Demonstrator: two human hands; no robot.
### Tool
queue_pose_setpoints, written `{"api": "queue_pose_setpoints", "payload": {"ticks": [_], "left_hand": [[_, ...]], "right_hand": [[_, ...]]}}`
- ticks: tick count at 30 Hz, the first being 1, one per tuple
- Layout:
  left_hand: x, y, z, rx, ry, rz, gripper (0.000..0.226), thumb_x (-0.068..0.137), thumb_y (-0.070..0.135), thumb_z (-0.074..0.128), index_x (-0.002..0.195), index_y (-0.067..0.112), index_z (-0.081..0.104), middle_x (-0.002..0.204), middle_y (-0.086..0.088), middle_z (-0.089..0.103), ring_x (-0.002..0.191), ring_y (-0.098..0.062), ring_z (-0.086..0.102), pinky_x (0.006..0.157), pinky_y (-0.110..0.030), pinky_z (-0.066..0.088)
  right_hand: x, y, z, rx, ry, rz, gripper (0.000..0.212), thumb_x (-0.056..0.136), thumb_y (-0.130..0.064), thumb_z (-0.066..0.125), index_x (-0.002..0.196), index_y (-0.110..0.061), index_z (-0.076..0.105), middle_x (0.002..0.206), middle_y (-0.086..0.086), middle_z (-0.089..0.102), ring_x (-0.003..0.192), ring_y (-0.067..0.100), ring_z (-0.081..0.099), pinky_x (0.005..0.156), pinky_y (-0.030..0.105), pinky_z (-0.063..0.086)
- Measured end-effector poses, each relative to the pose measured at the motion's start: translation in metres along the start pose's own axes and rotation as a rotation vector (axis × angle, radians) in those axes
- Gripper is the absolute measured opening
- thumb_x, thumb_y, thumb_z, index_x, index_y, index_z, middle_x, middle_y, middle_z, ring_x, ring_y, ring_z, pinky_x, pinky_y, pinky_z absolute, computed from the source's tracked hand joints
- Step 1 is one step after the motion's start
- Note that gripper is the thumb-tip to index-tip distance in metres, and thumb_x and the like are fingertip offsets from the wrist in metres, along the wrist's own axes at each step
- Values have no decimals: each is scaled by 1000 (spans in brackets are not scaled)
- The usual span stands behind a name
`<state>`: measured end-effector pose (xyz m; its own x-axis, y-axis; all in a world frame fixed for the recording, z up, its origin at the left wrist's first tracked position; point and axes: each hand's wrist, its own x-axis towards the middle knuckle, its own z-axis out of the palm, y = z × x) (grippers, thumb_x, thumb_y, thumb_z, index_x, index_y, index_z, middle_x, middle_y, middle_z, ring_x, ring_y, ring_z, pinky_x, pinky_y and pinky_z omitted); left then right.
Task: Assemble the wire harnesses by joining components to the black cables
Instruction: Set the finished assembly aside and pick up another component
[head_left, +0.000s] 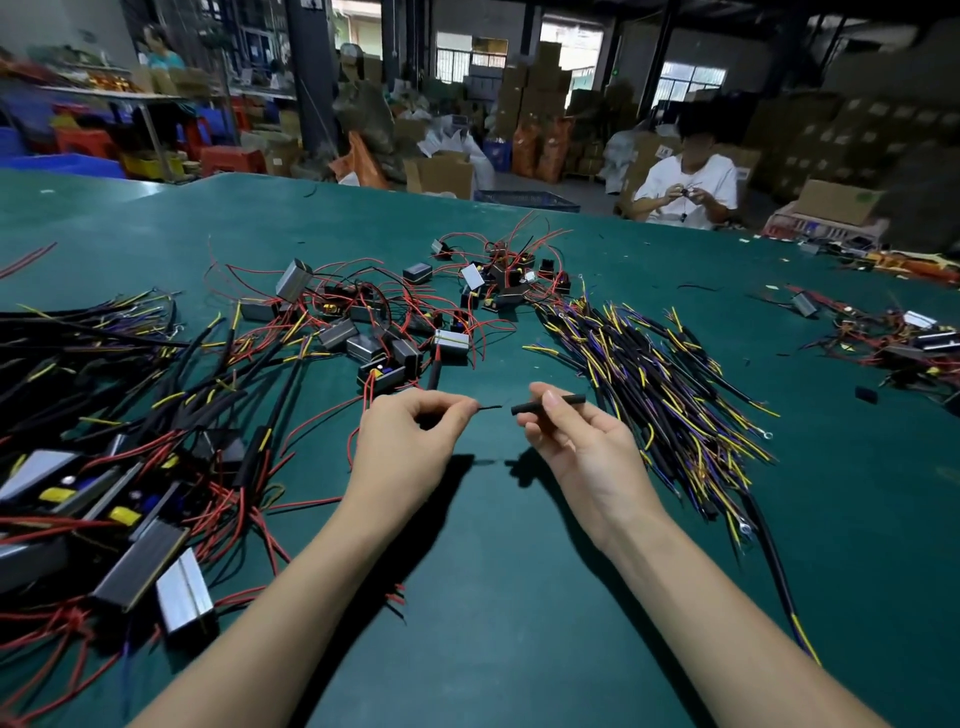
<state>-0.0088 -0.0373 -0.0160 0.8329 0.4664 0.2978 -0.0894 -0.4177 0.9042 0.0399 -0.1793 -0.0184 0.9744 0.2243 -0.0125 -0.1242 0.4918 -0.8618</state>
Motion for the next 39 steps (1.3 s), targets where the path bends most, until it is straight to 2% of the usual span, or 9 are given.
{"api": "queue_pose_setpoints", "payload": {"ticks": [7, 12, 22, 27, 33, 39], "left_hand": [[-3, 0, 1, 37, 6, 26, 8, 84, 22, 71, 81, 17, 77, 81, 10, 70, 70, 11, 57, 69, -4, 41], [-5, 0, 1, 57, -1, 64, 8, 83, 21, 71, 80, 19, 77, 77, 8, 67, 70, 0, 57, 73, -20, 44], [-5, -1, 1, 79, -2, 84, 7, 84, 21, 71, 80, 20, 77, 70, 16, 61, 67, 7, 54, 67, -10, 39], [-6, 1, 0, 51, -8, 77, 8, 85, 20, 70, 83, 15, 77, 77, 9, 66, 70, 0, 58, 68, -12, 41], [-8, 3, -2, 9, -20, 57, 10, 86, 18, 69, 85, 12, 77, 85, 1, 71, 81, -12, 64, 77, -23, 47], [-9, 0, -6, -62, -4, 31, 10, 85, 20, 69, 84, 13, 77, 74, 10, 64, 61, 0, 54, 66, -20, 39]], "right_hand": [[0, 2, -1, 22, 35, -72, 10, 92, -8, 56, 92, -2, 64, 71, 3, 68, 62, 10, 64, 61, 16, 53], [0, 3, -1, -13, 12, -63, 10, 92, -9, 56, 94, -3, 64, 69, 0, 68, 62, 9, 64, 61, 16, 52], [3, 5, -6, -148, -17, -123, 9, 92, -8, 57, 89, -7, 66, 68, -2, 66, 60, 8, 61, 60, 16, 50], [4, 5, -6, -207, -37, -167, 12, 93, -7, 56, 88, -9, 66, 67, -3, 67, 61, 9, 61, 60, 16, 50], [1, 5, -4, -172, -37, -163, 13, 94, -3, 53, 89, -7, 65, 69, 0, 68, 62, 10, 63, 62, 17, 51], [-2, 9, 4, -1, -75, -69, 15, 95, 2, 48, 92, -3, 62, 78, 11, 66, 66, 15, 65, 66, 19, 53]]}}
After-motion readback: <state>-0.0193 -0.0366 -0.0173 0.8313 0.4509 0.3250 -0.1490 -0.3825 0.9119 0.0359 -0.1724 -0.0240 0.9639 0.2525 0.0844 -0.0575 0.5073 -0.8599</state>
